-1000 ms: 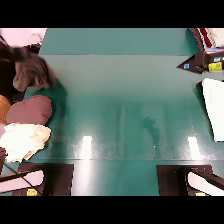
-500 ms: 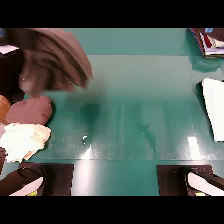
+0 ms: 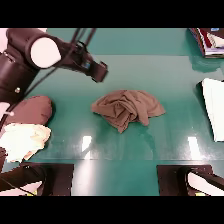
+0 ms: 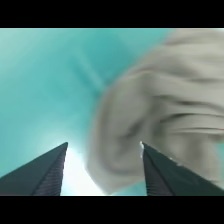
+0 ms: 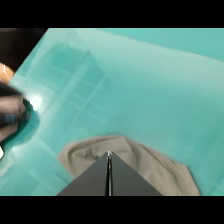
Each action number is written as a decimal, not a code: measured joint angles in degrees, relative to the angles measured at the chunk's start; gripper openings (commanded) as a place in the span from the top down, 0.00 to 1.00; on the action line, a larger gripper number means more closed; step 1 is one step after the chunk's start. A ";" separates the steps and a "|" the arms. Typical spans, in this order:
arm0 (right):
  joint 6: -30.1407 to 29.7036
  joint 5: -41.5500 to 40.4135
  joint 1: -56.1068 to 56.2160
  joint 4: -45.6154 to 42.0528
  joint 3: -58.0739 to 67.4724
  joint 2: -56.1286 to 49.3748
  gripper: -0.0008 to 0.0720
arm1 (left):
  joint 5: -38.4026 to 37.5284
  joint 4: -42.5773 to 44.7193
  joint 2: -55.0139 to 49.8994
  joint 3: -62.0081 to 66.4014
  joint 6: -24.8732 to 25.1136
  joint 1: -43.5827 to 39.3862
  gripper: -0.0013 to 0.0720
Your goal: Fold the shirts.
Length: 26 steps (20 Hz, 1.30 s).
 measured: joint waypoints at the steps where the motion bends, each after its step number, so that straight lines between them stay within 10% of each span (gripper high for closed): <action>1: 0.00 0.52 0.00 -0.07 0.04 0.00 0.97 | -1.20 -0.26 -0.20 -0.96 -0.83 2.25 0.25; 14: -0.02 1.60 0.00 -0.68 0.13 0.00 0.97 | 15.63 -29.35 -8.68 -32.41 0.15 13.55 0.25; 15: 0.00 1.62 0.00 -0.68 0.13 0.00 0.97 | 16.37 -31.06 -9.44 -32.83 0.72 13.57 0.36; 17: 0.00 1.77 0.00 -1.05 0.13 0.00 0.97 | 17.46 -33.33 -10.51 -33.16 1.51 13.68 0.93; 24: 1.81 4.85 -3.63 -11.50 -15.13 4.02 0.96 | 17.14 -30.93 -9.29 -25.86 2.51 13.79 0.95; 25: 2.10 4.20 -5.35 -12.50 -20.85 5.35 0.84 | 16.98 -29.83 -8.70 -24.72 2.54 13.79 0.95; 26: 2.38 3.15 -7.06 -13.20 -26.62 6.47 0.43 | 16.83 -29.00 -8.26 -23.87 2.56 13.79 0.95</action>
